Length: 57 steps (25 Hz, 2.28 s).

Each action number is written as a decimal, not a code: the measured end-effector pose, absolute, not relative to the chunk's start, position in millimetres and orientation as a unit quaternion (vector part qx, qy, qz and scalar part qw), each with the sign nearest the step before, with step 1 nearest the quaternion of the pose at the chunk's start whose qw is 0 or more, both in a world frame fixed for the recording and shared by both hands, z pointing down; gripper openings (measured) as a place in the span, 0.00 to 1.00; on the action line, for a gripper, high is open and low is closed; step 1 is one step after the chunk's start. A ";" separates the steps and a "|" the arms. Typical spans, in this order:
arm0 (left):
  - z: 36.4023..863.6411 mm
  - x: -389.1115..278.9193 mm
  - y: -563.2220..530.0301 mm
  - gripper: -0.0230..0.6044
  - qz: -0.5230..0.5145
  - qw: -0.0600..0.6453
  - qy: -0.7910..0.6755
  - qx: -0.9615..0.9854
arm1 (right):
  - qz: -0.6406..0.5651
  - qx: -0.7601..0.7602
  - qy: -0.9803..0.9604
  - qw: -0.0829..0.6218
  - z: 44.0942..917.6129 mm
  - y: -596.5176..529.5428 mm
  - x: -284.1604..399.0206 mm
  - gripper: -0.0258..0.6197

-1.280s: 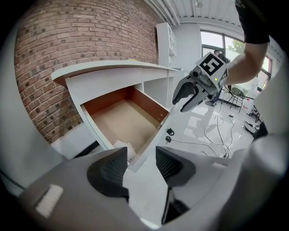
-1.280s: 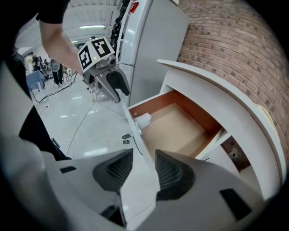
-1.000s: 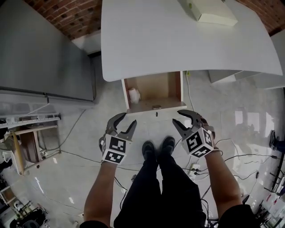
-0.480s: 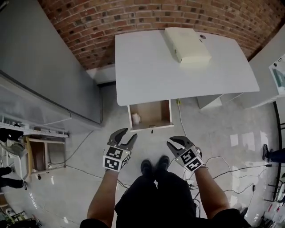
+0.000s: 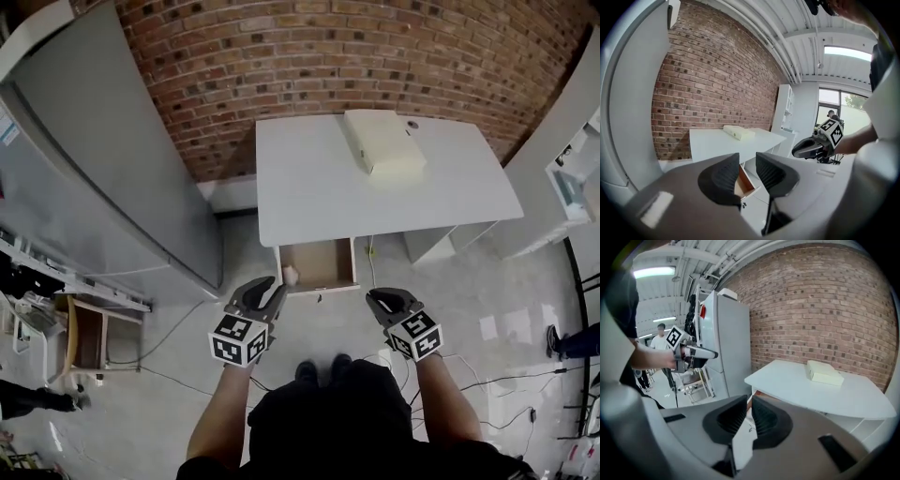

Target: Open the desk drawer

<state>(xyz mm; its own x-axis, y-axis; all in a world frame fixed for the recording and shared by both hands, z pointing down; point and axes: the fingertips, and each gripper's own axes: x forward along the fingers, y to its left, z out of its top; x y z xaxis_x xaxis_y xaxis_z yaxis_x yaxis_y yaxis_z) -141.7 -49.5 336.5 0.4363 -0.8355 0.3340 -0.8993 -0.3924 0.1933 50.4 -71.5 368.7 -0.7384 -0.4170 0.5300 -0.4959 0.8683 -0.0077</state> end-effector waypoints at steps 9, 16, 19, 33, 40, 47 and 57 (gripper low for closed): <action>285.2 -162.2 -40.0 0.09 0.086 0.159 -0.574 0.799 | 0.079 0.213 -0.958 0.173 299.0 -76.9 55.4 0.07; 249.1 -143.2 -32.7 0.06 0.104 0.131 -0.610 0.775 | 0.059 0.201 -0.971 0.114 249.1 -96.7 78.3 0.06; 244.6 -126.0 -25.5 0.05 0.102 0.142 -0.619 0.766 | 0.050 0.191 -0.976 0.090 232.0 -101.4 86.1 0.06; 233.5 -122.1 -6.5 0.05 0.079 0.171 -0.673 0.715 | 0.027 0.163 -0.985 0.042 180.4 -98.8 99.4 0.06; 210.0 -144.2 -22.4 0.05 0.067 0.145 -0.679 0.717 | 0.025 0.187 -0.981 0.037 177.0 -107.3 85.3 0.06; 196.6 -166.7 -26.6 0.05 0.059 0.133 -0.678 0.720 | 0.025 0.183 -0.982 0.034 173.3 -103.2 52.5 0.06; 208.5 -182.0 -30.4 0.05 0.060 0.144 -0.680 0.716 | 0.022 0.182 -0.982 0.039 177.5 -109.2 37.9 0.06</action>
